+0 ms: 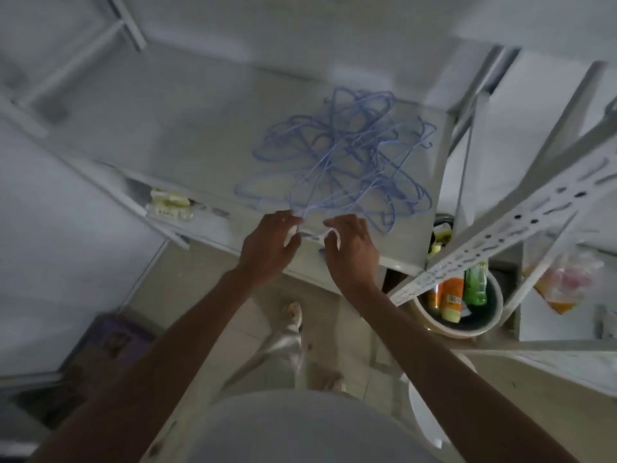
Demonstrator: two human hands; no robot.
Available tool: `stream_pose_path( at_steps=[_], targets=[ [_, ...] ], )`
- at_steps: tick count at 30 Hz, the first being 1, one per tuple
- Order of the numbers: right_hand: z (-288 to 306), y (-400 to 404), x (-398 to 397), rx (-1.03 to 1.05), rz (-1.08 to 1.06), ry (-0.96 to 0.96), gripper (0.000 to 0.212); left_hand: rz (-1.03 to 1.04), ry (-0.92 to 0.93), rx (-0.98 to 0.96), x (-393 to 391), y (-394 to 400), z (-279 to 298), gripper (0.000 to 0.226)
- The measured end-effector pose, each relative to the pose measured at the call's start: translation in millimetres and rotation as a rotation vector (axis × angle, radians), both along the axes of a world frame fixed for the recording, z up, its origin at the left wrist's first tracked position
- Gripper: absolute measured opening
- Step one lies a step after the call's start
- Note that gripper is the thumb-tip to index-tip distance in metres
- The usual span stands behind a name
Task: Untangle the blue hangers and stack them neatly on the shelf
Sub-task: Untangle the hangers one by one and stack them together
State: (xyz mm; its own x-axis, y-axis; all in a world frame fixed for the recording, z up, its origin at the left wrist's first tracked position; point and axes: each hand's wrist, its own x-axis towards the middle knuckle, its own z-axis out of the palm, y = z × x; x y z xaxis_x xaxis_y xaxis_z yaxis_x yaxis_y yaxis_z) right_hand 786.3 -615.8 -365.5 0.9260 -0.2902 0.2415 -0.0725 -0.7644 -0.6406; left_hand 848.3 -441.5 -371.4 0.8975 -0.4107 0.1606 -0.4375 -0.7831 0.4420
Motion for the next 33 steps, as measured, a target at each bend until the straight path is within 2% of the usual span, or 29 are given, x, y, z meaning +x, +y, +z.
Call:
stream_pose_path(
  at_steps=[3, 9, 18, 22, 25, 33],
  targets=[
    [-2.9, -2.6, -23.6, -0.099, 0.037, 0.076, 0.036, -0.014, 0.132, 0.089, -37.8, 22.6, -2.6, 0.042],
    [4.5, 1.2, -49.9, -0.159, 0.066, 0.212, 0.051, -0.046, 0.126, 0.062, -61.8, 44.0, 7.9, 0.046],
    [27.1, 43.1, -79.9, -0.131, -0.073, 0.31, 0.054, -0.162, 0.084, -0.041, -78.9, 93.6, 31.7, 0.048],
    [33.8, 63.6, -88.2, -0.187, -0.121, 0.299, 0.053, -0.177, 0.042, -0.103, -62.5, 124.7, 40.3, 0.047],
    [37.0, 76.5, -90.3, -0.215, -0.142, 0.309, 0.052, -0.171, 0.074, -0.067, -47.6, 132.5, 47.5, 0.049],
    [17.6, 61.4, -39.3, -0.176, -0.17, 0.275, 0.05, -0.319, 0.026, -0.053, 19.2, 93.4, 45.3, 0.048]
  ],
)
